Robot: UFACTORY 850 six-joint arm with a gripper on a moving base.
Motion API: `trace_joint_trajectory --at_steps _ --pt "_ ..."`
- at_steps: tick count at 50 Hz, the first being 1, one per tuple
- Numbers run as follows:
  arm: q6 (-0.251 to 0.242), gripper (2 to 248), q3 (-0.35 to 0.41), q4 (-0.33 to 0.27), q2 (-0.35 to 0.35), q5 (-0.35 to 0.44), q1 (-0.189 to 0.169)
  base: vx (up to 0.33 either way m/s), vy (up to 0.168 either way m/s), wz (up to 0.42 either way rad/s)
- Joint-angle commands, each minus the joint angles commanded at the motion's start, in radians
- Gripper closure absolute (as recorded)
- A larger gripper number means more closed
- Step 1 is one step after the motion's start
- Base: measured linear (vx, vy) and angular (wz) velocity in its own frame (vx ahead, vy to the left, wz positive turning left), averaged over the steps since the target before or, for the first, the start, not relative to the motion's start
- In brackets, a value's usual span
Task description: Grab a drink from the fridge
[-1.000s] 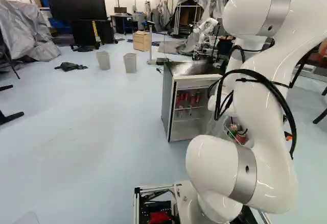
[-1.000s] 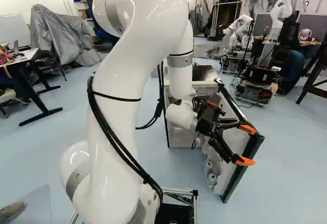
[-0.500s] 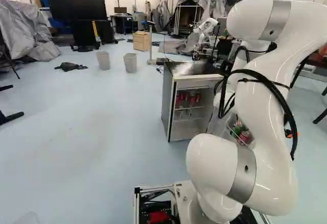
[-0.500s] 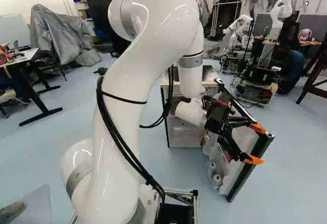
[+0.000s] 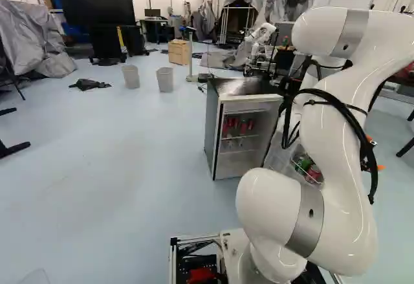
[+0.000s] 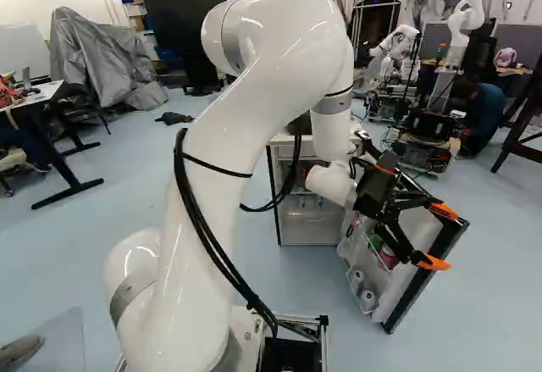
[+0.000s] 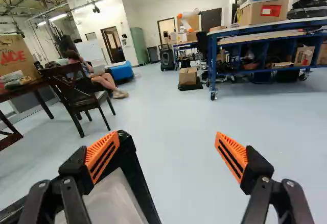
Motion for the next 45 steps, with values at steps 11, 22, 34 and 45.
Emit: trace_joint_trajectory --at_steps 11,22,34,45 --pt "0.0 3 0.028 -0.013 0.014 0.0 -0.002 0.0 0.0 0.0" --pt "0.0 3 0.099 -0.106 0.052 0.0 0.003 0.0 0.0 0.0" --pt "0.0 3 0.183 -0.23 0.098 0.0 0.013 0.0 0.0 0.0" --pt "0.0 3 0.26 -0.346 0.143 0.0 0.026 0.0 0.0 0.0"
